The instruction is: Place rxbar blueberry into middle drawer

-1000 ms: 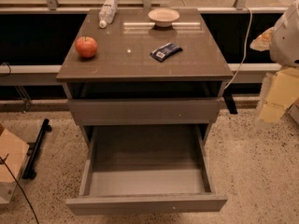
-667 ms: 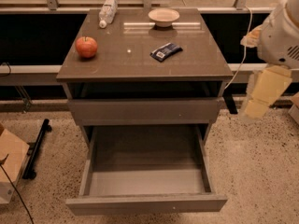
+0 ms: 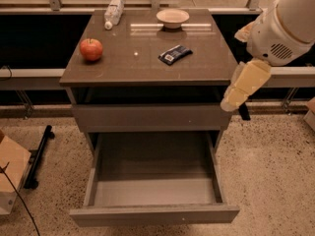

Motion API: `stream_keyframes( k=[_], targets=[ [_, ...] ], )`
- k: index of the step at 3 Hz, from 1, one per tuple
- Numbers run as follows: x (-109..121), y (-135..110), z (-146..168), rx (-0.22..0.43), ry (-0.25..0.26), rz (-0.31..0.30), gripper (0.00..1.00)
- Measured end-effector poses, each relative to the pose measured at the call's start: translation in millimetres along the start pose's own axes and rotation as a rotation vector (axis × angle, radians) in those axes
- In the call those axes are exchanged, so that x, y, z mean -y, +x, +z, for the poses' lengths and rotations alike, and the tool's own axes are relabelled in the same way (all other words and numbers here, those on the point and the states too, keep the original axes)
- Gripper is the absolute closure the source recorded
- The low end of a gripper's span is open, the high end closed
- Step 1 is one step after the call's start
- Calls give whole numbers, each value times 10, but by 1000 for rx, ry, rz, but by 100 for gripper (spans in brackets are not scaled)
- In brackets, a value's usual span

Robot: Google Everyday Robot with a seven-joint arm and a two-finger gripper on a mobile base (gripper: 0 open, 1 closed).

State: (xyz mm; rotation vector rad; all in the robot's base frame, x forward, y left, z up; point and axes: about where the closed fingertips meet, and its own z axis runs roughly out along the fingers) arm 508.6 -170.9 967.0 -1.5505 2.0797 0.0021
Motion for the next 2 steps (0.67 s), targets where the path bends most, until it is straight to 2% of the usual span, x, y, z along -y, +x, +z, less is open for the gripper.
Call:
stream_keyframes(
  k=[1,2],
  targets=[
    [49,-41,56,25,5,9,0],
    [35,-106,123,47,35,41,0]
  ],
)
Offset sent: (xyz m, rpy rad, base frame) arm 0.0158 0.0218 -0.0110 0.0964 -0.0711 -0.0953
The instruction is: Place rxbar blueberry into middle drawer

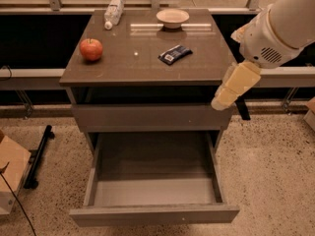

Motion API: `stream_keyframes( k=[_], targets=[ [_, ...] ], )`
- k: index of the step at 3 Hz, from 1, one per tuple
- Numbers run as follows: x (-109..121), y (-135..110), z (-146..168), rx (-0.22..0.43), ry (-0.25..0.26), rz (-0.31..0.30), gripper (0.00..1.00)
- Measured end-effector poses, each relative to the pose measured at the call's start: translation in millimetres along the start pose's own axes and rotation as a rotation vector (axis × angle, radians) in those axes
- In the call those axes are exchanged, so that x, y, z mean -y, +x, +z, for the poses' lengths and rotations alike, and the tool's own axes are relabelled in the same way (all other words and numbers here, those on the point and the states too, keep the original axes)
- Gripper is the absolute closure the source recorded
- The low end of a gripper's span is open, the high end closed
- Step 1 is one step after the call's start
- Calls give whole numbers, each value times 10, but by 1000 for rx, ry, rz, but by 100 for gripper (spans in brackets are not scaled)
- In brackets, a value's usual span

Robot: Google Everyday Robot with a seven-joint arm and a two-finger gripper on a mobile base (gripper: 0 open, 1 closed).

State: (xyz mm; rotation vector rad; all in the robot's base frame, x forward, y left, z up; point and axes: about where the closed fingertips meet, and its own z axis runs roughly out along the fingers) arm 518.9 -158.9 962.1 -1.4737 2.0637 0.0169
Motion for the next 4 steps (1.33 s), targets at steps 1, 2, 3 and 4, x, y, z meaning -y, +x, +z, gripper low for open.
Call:
stream_keyframes(
  k=[1,2,3,4],
  targets=[
    [-18,-203,203,64,25,-7,0],
    [47,-516,495,158,48,5,0],
    [239,-880,877,245,74,36,0],
    [387,-1023,1138,270,80,73,0]
  ],
)
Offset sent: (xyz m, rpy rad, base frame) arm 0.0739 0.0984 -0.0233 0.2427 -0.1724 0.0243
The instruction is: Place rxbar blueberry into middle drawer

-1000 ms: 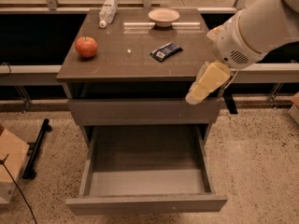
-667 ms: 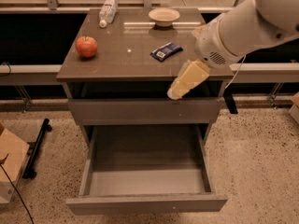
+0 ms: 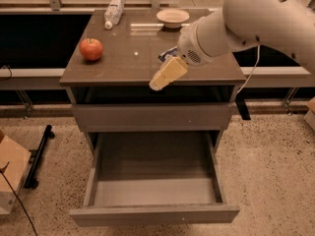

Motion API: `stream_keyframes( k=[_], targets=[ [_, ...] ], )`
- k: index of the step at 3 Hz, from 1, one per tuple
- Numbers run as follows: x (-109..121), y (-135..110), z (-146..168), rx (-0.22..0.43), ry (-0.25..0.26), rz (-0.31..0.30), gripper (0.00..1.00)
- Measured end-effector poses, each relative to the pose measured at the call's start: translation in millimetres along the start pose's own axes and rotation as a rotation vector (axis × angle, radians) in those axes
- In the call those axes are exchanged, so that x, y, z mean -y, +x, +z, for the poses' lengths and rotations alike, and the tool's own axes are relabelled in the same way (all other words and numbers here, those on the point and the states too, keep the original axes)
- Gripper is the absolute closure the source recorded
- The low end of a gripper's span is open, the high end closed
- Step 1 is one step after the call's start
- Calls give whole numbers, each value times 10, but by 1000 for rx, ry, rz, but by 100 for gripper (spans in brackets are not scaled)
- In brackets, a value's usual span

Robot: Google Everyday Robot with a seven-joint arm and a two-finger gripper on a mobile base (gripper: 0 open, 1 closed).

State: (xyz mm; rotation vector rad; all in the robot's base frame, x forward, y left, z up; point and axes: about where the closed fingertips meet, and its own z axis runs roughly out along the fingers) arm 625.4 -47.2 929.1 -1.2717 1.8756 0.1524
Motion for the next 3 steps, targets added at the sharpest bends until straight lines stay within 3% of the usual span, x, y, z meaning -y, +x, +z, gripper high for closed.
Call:
stream_keyframes(
  k=[1,3],
  targets=[
    [241,90,271,-1,11,54,0],
    [276,162,384,0,8,88,0]
  ],
)
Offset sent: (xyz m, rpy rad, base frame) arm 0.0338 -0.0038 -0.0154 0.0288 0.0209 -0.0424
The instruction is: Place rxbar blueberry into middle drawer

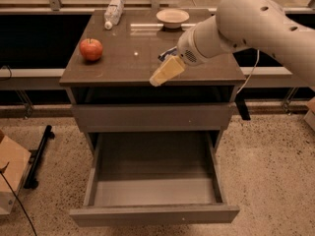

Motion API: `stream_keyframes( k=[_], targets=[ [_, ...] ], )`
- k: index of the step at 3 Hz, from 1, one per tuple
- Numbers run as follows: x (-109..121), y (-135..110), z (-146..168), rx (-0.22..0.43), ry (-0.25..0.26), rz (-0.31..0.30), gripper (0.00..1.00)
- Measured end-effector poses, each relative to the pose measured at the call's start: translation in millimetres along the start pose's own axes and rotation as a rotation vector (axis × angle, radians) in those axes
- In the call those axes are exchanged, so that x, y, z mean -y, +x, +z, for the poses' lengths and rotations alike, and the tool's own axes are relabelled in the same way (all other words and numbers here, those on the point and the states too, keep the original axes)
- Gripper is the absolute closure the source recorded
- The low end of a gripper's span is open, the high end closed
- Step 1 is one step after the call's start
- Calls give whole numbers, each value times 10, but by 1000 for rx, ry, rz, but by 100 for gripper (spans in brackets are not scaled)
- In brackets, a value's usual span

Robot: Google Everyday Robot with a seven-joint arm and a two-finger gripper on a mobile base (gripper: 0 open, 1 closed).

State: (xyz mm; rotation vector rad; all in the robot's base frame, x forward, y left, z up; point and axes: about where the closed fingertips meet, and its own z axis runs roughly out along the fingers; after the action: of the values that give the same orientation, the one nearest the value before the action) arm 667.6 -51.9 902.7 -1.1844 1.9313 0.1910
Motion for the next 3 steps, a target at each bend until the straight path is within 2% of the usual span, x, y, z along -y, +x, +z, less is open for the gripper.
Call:
stream_keyframes(
  k=[2,3],
  targets=[
    [343,95,329,62,74,90,0],
    [644,193,592,108,116,171,0]
  ],
)
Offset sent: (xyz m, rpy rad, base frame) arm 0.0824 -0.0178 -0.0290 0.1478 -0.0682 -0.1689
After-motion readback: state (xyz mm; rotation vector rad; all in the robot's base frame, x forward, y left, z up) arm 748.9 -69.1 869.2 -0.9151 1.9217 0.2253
